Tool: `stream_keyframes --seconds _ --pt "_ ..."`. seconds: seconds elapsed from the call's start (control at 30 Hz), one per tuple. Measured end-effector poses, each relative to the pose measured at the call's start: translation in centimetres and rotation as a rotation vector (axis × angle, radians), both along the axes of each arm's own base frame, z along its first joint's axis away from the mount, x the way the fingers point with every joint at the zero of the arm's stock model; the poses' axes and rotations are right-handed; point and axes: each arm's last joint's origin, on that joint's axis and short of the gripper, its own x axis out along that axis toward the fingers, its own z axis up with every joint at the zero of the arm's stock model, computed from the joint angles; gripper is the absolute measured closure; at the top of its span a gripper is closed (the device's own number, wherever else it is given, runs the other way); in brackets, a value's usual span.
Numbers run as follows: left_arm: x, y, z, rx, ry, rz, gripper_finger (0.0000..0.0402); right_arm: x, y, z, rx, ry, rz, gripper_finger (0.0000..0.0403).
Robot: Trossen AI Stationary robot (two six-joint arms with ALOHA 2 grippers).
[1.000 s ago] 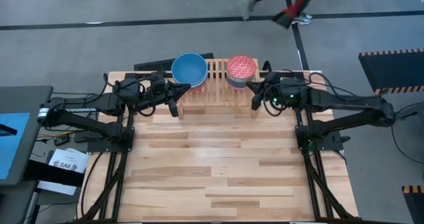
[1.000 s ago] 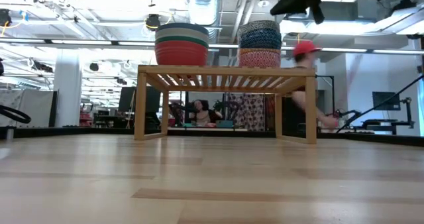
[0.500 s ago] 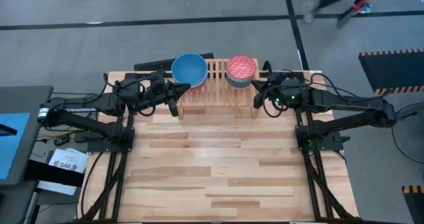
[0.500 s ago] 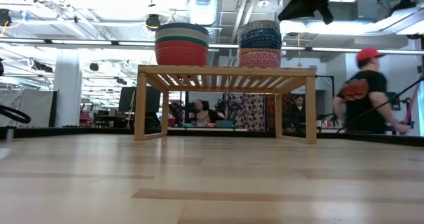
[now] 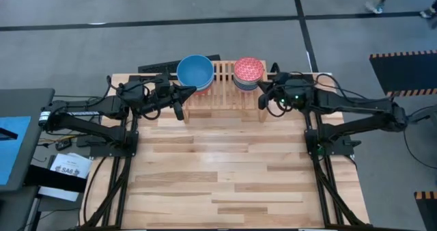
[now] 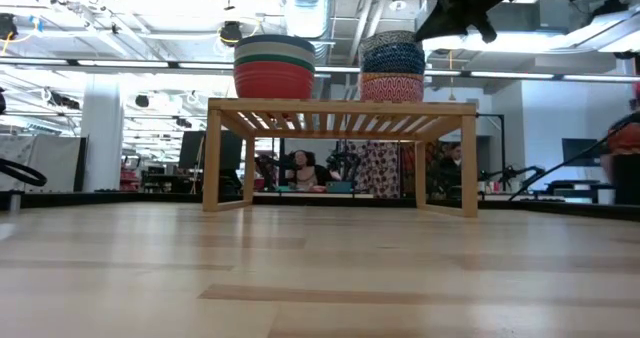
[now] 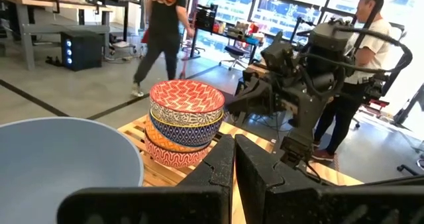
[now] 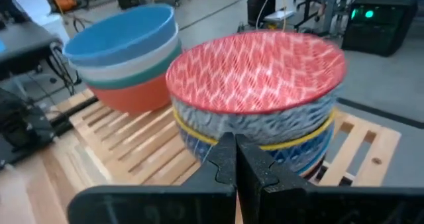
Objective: Place and stack bowls onto a shelf
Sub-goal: Adjust the small stacked bowls on the shelf
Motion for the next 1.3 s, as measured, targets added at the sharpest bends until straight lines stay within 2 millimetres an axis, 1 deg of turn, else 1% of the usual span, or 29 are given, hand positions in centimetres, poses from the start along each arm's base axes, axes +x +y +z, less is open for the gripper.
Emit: stream_keyframes --seconds 0.3,0.57,0.8,0.87,0.97,1.07,1.2,1.3 --pt "0.0 0.0 -0.1 -0.001 0.011 0.001 0.0401 1.0 -0.1 -1.0 0.021 0.046 0.017 0.0385" --pt "0.0 0.0 -0.2 -0.002 0.022 0.001 0.0402 1.0 -0.1 -1.0 0.027 0.050 0.027 0.0385" --pt "0.0 0.0 -0.2 -0.001 0.022 0.000 0.0401 0.8 0.0 -1.3 0.035 0.087 0.027 0.0385" --pt "0.0 0.0 -0.2 -0.001 0.022 0.001 0.0401 0.3 0.1 -0.9 0.031 0.070 0.032 0.0385" --pt "0.0 0.0 -0.2 -0.001 0.022 0.001 0.0401 -0.9 0.3 0.4 0.011 0.067 0.037 0.0385" --pt "0.0 0.0 -0.2 -0.001 0.022 0.000 0.0401 -1.9 -0.2 1.2 0.016 0.096 0.006 0.0385" --pt "0.0 0.0 -0.2 -0.002 0.021 0.017 0.0401 -3.1 -1.7 1.3 0.060 0.131 -0.076 0.0385" --pt "0.0 0.1 -0.2 -0.009 0.018 0.018 0.0402 -3.7 -3.7 0.7 0.125 0.160 -0.058 0.0384"
